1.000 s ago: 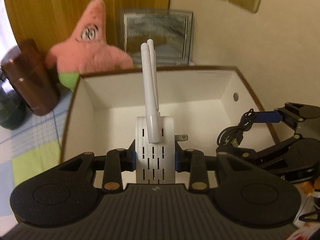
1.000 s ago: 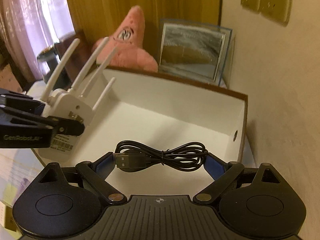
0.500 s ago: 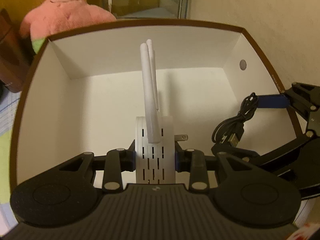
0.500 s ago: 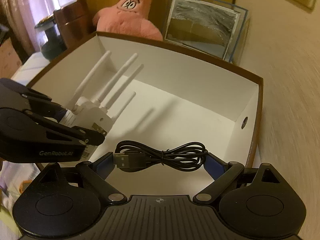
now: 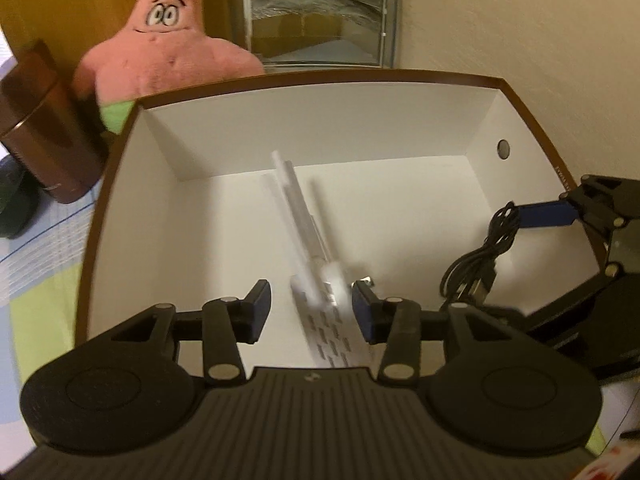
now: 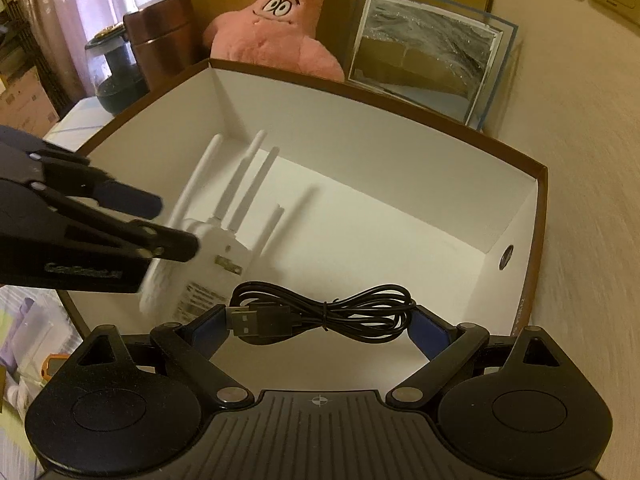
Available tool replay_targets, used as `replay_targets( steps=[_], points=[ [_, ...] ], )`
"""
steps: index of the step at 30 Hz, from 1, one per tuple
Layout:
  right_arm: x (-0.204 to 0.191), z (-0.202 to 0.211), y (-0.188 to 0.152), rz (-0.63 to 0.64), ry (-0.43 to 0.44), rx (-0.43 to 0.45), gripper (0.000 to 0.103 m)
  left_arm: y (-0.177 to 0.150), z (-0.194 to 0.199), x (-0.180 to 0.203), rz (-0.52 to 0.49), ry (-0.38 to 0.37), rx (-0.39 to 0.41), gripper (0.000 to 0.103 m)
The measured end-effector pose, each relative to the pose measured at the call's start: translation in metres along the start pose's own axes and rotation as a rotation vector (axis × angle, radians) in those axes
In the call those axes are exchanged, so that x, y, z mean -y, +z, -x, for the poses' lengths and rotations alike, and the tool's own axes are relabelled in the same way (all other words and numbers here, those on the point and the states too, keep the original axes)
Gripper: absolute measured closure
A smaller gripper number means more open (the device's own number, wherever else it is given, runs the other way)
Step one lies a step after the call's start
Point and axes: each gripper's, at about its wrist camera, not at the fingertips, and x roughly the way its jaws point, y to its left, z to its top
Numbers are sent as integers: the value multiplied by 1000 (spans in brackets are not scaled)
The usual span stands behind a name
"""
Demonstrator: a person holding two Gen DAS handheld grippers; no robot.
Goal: Organize rigid objects
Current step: 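Open both tools to release repeater and cable into the box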
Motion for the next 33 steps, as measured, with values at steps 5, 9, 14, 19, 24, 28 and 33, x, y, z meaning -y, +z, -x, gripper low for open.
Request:
replay_targets(
  steps=[5,9,14,19,24,28,33],
  points=[
    [0,7,-1,-26,27,31,9,-9,12,-6,16,12,10,63],
    [-4,13,-2,-32,40,47,8,-15,21,-7,26,12,19,63],
    [-9,23,-6,-36,40,65,8,-21,36,-7,36,7,42,63],
    [-12,34,-11,-51,35,83,8,-26,50,-6,44,0,64,63],
    [-18,49,-16,-67,28,111,8,-32,66,-7,51,-13,94,63],
    [-24,63,-20,-85,32,136,8,-40,83,-10,56,-31,126,62],
    [-36,84,-29,-116,34,173,8,-54,108,-16,62,-47,165,60]
  ],
)
